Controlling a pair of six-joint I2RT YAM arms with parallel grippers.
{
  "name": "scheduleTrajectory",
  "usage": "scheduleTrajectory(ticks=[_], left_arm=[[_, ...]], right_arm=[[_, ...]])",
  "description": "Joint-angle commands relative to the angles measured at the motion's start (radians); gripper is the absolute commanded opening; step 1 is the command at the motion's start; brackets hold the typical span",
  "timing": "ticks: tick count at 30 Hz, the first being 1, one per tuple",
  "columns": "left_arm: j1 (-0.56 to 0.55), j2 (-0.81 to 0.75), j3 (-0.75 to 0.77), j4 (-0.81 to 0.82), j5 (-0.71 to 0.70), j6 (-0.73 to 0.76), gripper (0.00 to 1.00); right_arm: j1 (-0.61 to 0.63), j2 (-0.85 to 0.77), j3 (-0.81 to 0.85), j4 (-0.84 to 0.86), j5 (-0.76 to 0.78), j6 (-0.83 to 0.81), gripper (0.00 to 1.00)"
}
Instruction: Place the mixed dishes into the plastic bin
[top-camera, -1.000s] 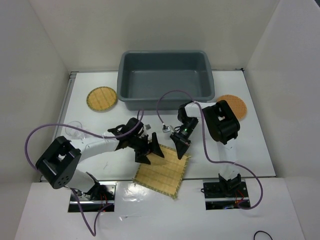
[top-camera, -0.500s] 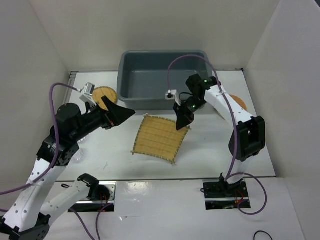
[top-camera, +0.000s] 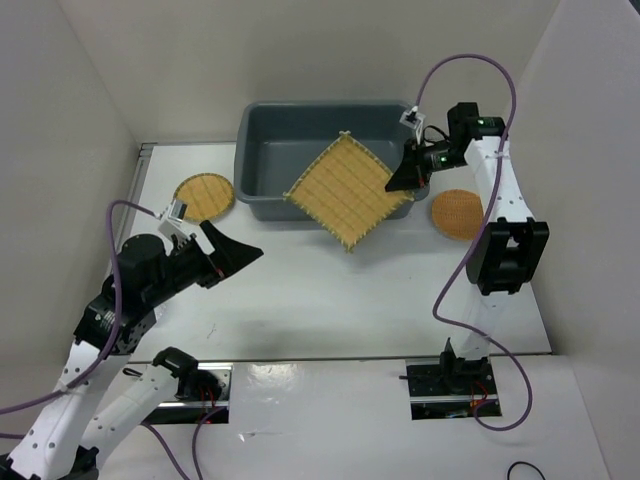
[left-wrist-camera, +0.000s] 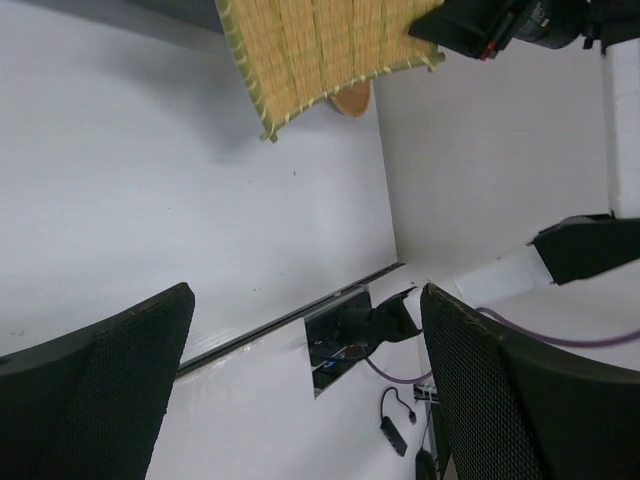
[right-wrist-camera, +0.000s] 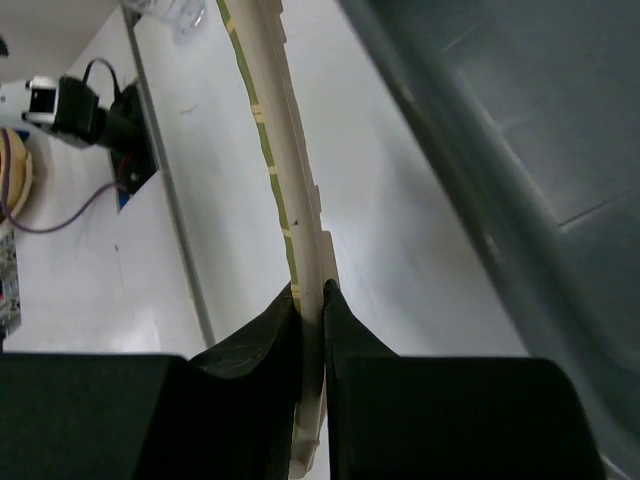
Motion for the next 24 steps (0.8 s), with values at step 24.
scheduleTrajectory(ticks=[24], left_arm=[[0.006,-0.142,-0.087,0.051,-0.063,-0.135,1.0]], right_arm=[[-0.096,0.317,0.28,0.882,-0.013,0.958,0.0]])
